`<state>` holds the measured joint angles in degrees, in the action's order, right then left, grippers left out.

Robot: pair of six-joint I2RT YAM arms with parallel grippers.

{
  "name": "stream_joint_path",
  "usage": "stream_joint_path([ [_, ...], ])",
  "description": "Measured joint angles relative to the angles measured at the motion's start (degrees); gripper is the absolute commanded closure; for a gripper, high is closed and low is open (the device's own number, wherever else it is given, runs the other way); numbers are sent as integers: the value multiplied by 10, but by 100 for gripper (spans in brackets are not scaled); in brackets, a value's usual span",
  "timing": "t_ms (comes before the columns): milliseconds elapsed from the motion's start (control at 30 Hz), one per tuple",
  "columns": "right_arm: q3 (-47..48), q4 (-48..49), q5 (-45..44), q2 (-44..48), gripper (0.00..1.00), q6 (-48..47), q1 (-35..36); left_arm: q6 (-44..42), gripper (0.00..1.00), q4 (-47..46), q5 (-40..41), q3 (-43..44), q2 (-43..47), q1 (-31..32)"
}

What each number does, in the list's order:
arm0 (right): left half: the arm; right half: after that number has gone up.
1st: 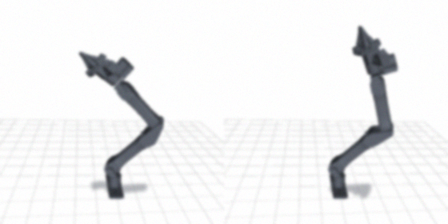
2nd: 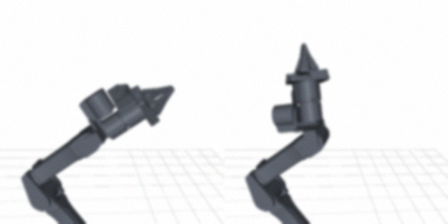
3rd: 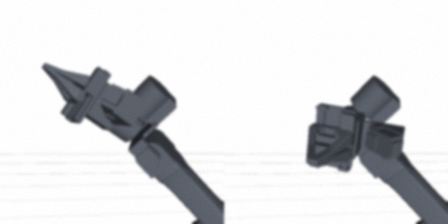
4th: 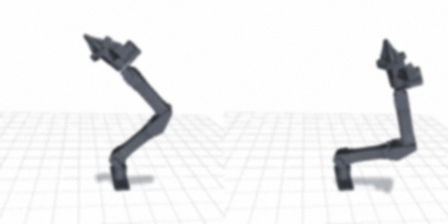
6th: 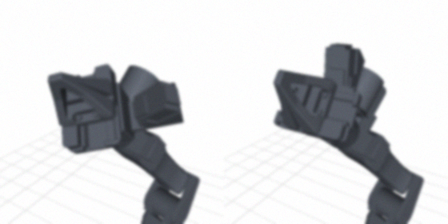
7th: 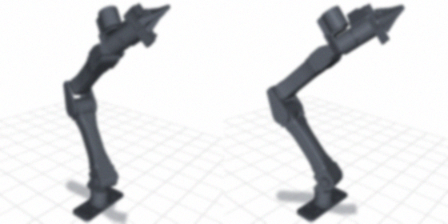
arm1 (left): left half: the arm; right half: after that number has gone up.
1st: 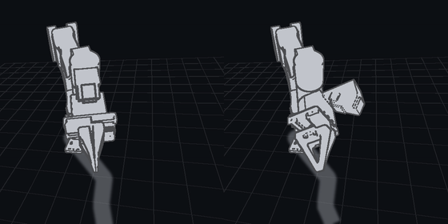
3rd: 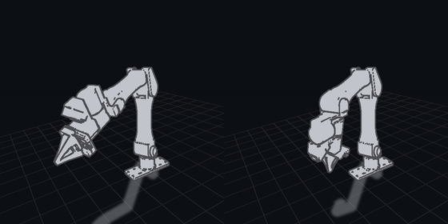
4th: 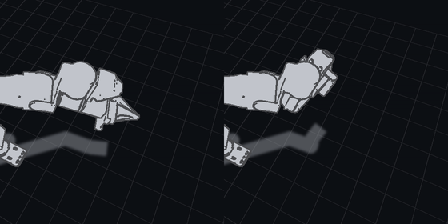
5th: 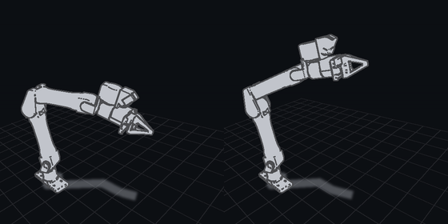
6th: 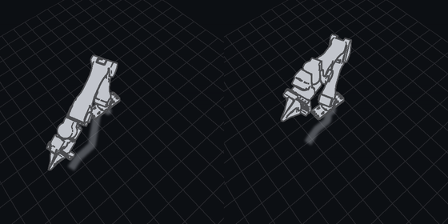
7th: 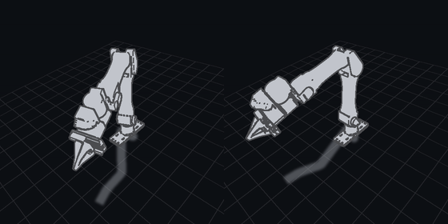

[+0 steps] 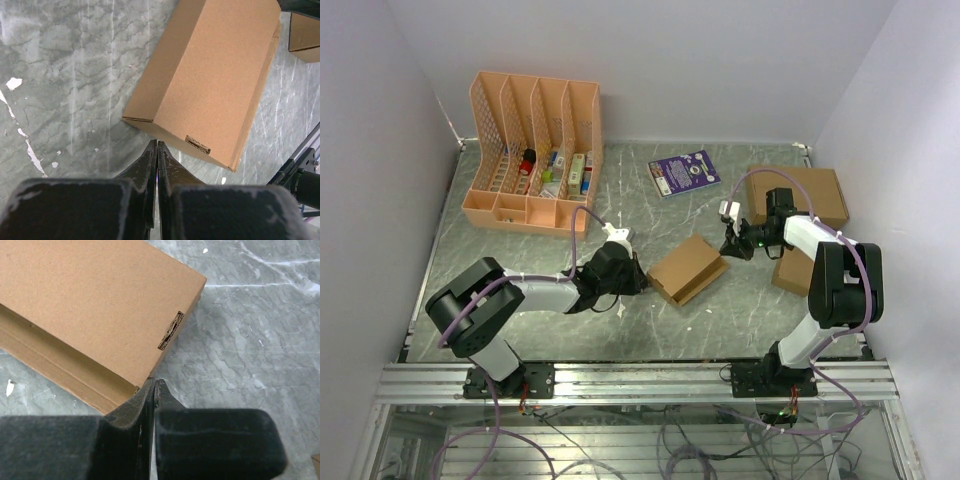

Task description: Fold the paper box

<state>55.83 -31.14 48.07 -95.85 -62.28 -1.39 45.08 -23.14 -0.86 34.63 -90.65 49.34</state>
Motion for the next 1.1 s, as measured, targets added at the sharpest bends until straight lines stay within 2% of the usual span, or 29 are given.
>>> stream_joint_path([
  [433,1,-79,24,0,100,-94,0,-42,91,81,55,46,-11,-9],
  [933,1,-184,54,3,100,-227,0,-111,90,128,51,152,-81,-54],
  [1100,1,-194,57,13,95,-242,0,-137,89,140,44,202,-108,-72],
])
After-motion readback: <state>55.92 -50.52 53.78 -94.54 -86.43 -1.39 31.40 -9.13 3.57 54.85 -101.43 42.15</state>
